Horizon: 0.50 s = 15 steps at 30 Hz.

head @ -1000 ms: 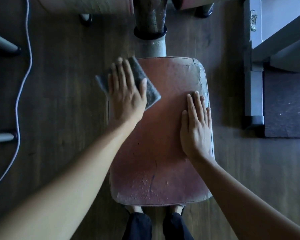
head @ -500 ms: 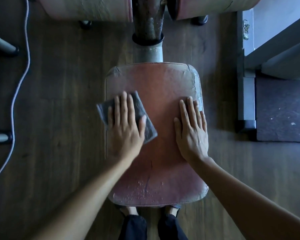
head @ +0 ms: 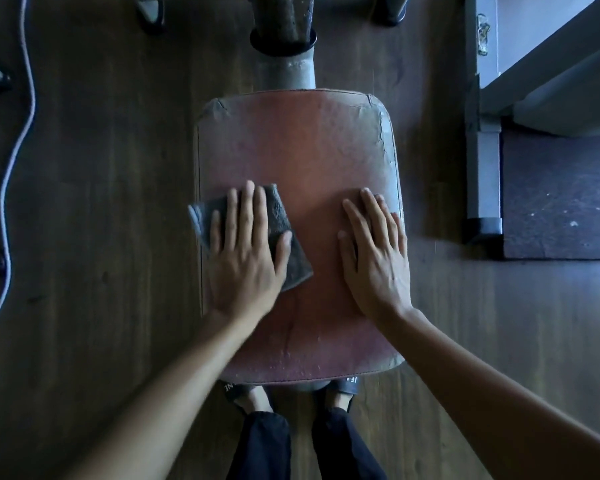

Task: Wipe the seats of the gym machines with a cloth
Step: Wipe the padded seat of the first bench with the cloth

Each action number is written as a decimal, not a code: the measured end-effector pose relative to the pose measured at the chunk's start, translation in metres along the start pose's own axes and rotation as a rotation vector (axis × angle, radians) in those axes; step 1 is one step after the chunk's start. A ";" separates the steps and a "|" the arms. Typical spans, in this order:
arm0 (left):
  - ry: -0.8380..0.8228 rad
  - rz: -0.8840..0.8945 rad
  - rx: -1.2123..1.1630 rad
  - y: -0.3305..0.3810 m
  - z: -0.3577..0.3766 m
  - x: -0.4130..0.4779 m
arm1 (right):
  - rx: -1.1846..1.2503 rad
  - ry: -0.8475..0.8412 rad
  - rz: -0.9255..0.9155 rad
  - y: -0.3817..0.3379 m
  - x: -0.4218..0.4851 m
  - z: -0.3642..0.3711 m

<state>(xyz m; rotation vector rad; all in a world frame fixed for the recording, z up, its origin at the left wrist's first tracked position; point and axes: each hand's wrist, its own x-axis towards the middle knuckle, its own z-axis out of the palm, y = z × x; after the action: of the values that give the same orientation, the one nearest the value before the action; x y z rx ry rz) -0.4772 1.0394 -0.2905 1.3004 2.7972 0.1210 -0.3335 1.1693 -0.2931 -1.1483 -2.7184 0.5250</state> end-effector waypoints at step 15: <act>-0.061 0.199 -0.009 -0.006 -0.004 -0.054 | -0.053 -0.011 0.033 -0.005 -0.026 0.001</act>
<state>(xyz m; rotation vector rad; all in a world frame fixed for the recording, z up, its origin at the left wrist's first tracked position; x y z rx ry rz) -0.4477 0.9943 -0.2860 1.5497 2.6093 0.0998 -0.3187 1.1468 -0.2917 -1.2082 -2.7429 0.4685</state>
